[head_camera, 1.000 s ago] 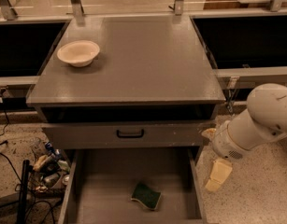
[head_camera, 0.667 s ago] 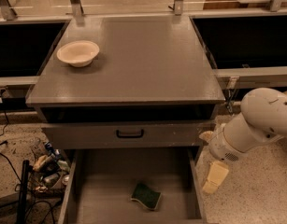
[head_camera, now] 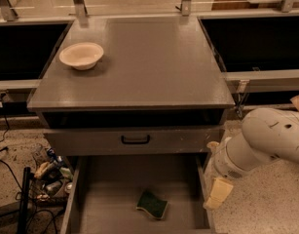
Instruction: Pick sponge from middle drawer and place on counter
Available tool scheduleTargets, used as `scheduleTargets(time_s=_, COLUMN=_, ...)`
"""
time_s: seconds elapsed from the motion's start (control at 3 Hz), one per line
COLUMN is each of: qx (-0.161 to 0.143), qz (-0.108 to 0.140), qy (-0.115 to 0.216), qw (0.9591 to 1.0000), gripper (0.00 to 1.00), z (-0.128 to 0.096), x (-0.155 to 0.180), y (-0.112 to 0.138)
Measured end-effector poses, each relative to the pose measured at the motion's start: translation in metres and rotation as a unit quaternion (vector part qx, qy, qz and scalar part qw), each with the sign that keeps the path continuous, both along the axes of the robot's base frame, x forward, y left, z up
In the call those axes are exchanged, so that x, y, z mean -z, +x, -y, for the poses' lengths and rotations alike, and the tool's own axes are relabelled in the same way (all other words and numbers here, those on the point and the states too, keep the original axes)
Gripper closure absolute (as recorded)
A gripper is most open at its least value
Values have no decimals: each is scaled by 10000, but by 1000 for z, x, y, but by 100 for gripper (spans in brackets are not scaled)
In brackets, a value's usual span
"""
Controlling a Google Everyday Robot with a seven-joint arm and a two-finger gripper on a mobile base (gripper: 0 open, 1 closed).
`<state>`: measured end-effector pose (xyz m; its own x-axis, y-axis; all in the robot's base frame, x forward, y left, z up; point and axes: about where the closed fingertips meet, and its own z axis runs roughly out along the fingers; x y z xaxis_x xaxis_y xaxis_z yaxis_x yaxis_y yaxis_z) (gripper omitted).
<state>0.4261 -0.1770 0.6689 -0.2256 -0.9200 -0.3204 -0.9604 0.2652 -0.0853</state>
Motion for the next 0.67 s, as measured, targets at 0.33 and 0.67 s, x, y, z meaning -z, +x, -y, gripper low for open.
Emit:
scheduleTargets(time_s=0.33, qx=4, qz=2, qy=-5, qw=10000, gripper=0, z=0, x=1, y=0)
scheduleTargets(time_s=0.67, qx=66, qz=12, qy=116, qw=9999, gripper=0, z=4, x=0, y=3)
